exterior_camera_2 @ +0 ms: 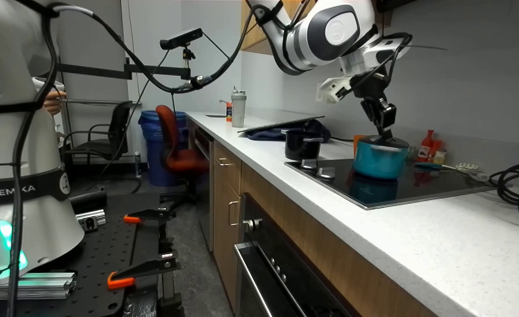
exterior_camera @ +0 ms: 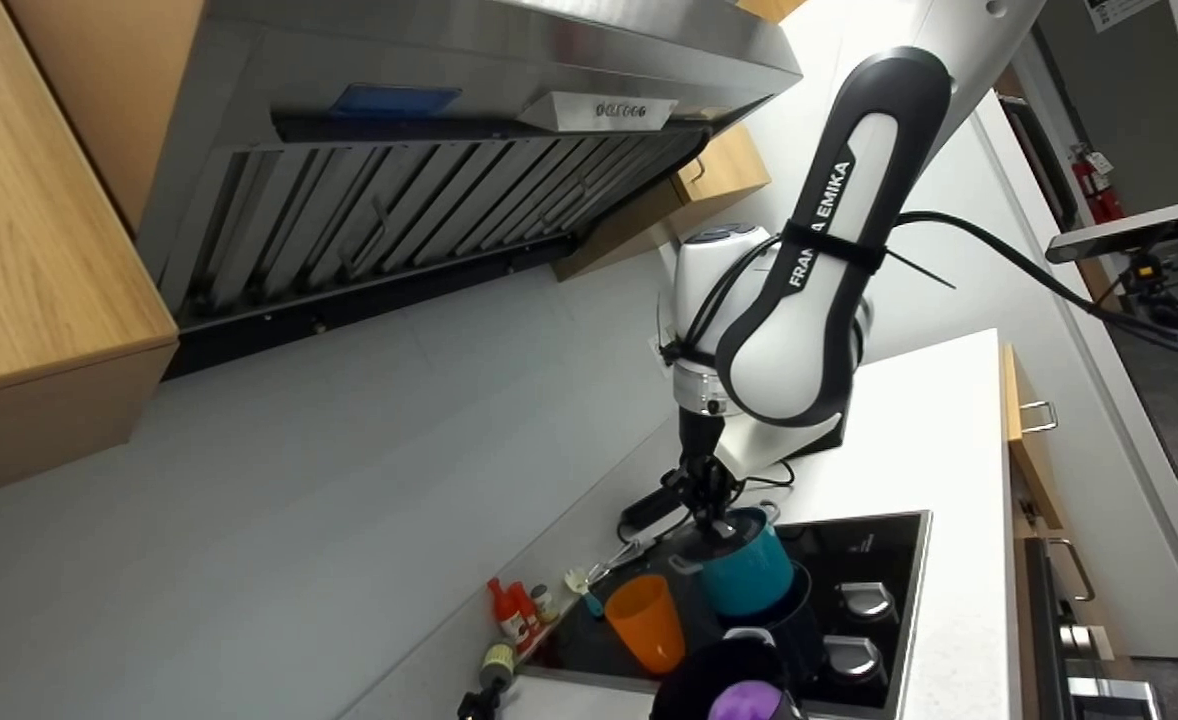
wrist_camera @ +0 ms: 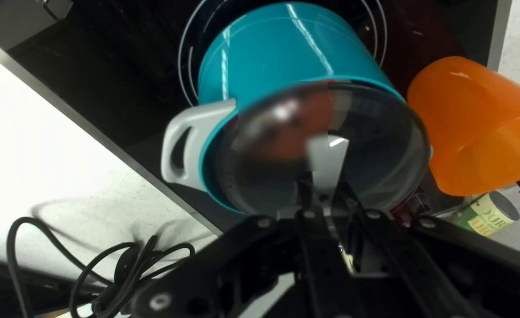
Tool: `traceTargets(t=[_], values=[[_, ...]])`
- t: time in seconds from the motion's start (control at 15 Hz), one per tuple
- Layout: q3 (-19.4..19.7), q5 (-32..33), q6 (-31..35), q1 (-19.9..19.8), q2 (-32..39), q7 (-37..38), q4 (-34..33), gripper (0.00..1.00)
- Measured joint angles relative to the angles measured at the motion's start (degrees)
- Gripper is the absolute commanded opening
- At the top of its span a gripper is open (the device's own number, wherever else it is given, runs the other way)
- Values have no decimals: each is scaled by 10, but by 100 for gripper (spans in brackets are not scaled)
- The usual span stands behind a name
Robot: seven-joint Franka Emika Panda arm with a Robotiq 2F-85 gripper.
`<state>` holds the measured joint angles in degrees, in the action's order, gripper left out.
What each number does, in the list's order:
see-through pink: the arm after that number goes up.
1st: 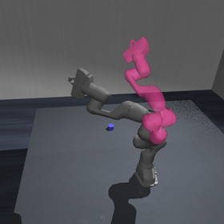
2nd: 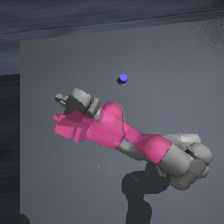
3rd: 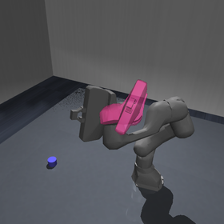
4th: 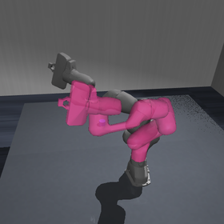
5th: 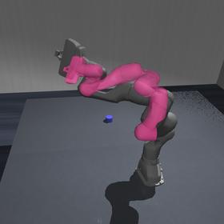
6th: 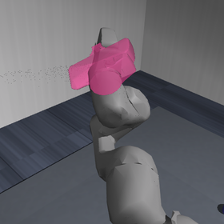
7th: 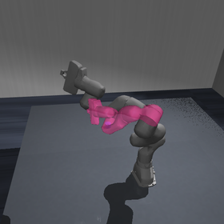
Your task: Take the lid off the blue pot
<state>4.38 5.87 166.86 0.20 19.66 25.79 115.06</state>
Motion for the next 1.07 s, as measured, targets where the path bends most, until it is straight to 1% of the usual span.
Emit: traceTargets(t=[0.2,0.6,0.87,1.07], values=[[2,6,2,8,0,0,-6,3],[16,50,2,44,-1,0,-24,3],[17,76,0,65,6,0,-46,3],[17,83,-8,75,17,-4,-67,3]])
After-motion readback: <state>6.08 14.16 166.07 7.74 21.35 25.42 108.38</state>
